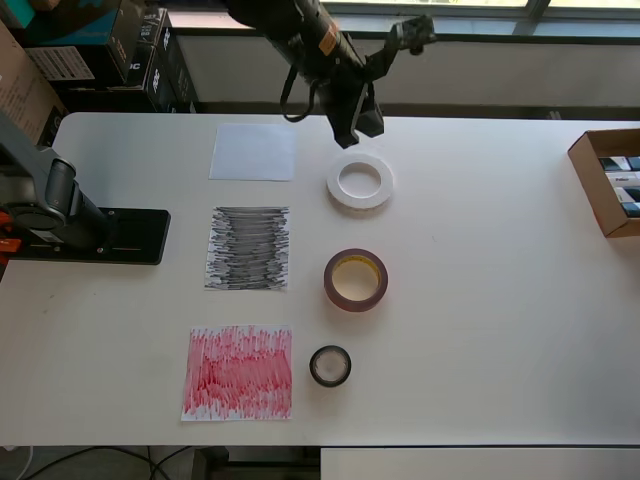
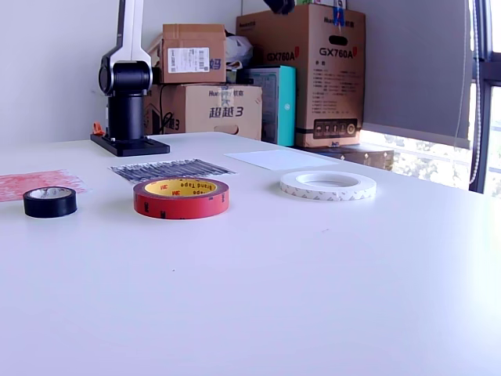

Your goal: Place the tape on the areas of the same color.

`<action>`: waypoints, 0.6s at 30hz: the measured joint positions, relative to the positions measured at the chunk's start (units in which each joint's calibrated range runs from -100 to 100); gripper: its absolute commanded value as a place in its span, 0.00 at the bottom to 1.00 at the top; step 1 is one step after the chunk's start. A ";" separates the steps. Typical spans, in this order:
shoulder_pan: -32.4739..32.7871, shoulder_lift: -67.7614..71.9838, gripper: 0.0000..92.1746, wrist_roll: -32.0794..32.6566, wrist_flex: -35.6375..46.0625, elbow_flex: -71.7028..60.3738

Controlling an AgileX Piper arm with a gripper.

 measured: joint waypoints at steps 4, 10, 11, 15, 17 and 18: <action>-0.64 4.71 0.22 1.37 0.00 0.00; -0.64 10.30 0.40 0.90 0.00 0.00; -0.64 10.98 0.44 0.61 0.00 0.00; -0.64 13.83 0.51 0.54 0.00 0.00; -0.64 15.02 0.52 0.54 -0.84 0.00; -0.64 15.74 0.52 0.54 -1.46 0.00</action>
